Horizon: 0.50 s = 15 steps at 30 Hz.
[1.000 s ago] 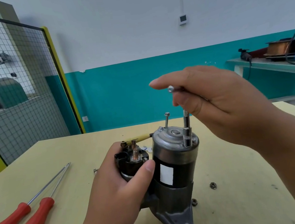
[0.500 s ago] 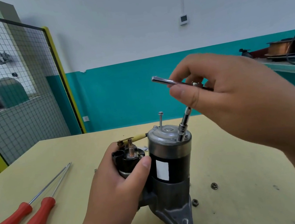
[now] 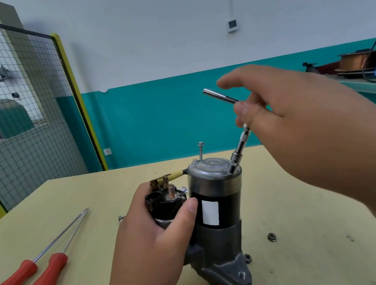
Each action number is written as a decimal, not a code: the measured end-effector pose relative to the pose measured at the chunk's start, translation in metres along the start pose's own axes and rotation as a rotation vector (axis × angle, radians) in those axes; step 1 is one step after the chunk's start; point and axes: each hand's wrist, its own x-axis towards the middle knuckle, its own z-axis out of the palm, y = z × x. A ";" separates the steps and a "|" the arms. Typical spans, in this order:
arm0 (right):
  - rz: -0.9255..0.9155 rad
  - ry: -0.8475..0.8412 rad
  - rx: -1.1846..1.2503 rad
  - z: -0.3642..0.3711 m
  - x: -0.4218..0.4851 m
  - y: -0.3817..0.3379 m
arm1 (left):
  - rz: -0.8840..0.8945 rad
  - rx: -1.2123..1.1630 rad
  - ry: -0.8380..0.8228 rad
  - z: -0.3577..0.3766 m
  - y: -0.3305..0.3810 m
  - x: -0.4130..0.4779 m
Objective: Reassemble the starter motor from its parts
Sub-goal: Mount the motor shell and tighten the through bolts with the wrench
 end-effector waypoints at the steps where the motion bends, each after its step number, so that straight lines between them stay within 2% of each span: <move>1: -0.001 -0.004 0.092 -0.002 0.000 0.002 | -0.002 -0.024 -0.011 -0.001 -0.001 0.001; 4: 0.001 -0.089 0.510 -0.014 -0.002 0.006 | -0.002 -0.051 -0.015 -0.004 -0.003 0.005; 6: -0.033 -0.181 0.655 -0.019 -0.005 0.006 | -0.014 -0.054 -0.018 -0.004 -0.006 0.007; 8: -0.071 -0.216 0.675 -0.016 -0.004 0.007 | -0.022 -0.065 -0.014 -0.004 -0.009 0.008; 12: -0.078 -0.144 0.608 -0.004 0.002 0.014 | -0.040 -0.082 -0.004 -0.004 -0.013 0.009; 15: -0.048 -0.139 0.666 0.002 0.005 0.018 | -0.041 -0.107 0.005 -0.005 -0.015 0.010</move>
